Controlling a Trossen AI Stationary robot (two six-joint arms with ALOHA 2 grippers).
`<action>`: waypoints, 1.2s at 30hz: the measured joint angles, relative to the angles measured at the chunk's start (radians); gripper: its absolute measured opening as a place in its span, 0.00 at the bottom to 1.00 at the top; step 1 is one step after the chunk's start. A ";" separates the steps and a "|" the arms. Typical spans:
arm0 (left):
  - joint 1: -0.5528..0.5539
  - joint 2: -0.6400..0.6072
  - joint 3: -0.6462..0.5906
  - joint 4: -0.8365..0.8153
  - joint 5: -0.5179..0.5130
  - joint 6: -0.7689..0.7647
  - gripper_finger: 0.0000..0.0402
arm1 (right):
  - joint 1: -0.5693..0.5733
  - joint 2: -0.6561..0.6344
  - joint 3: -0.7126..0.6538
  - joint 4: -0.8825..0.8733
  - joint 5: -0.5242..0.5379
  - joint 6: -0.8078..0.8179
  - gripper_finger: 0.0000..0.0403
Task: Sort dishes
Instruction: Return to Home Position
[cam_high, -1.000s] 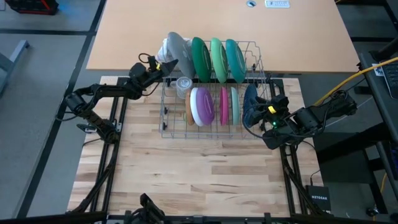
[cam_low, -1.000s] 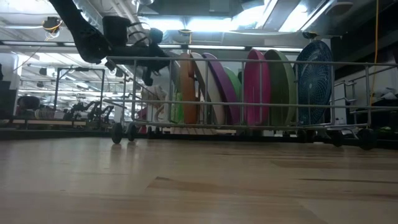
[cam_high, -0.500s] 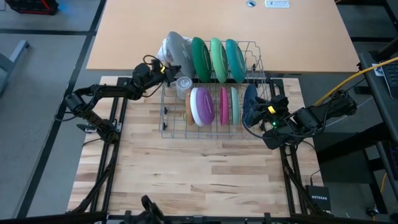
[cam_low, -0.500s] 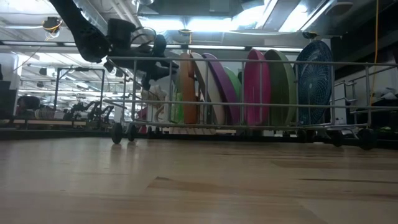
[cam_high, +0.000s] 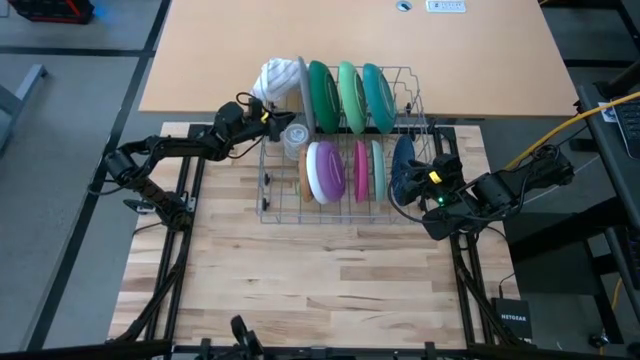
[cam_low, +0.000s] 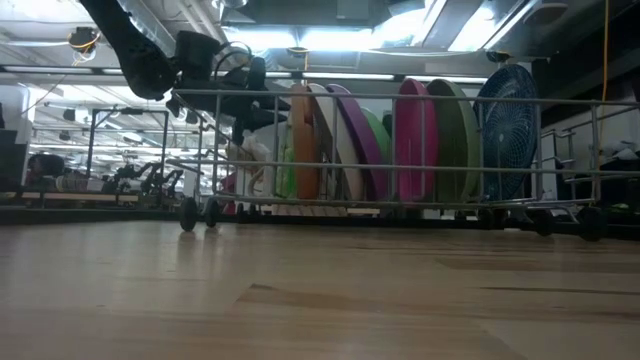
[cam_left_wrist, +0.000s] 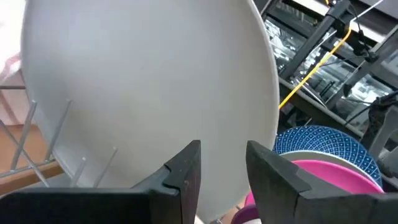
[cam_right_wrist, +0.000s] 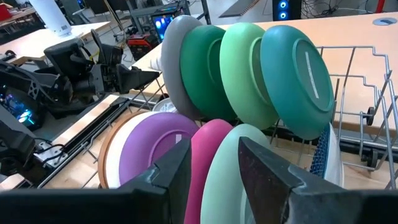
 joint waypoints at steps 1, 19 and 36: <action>0.000 0.000 0.000 -0.001 0.000 0.007 0.29 | 0.000 0.000 0.000 0.000 0.000 0.000 0.34; 0.000 -0.294 -0.004 -0.097 0.020 0.273 0.29 | 0.000 -0.002 0.000 0.000 0.001 0.000 0.34; -0.008 -1.092 -0.120 -1.061 0.020 0.641 0.29 | 0.082 -0.349 -0.336 0.040 0.021 0.189 0.34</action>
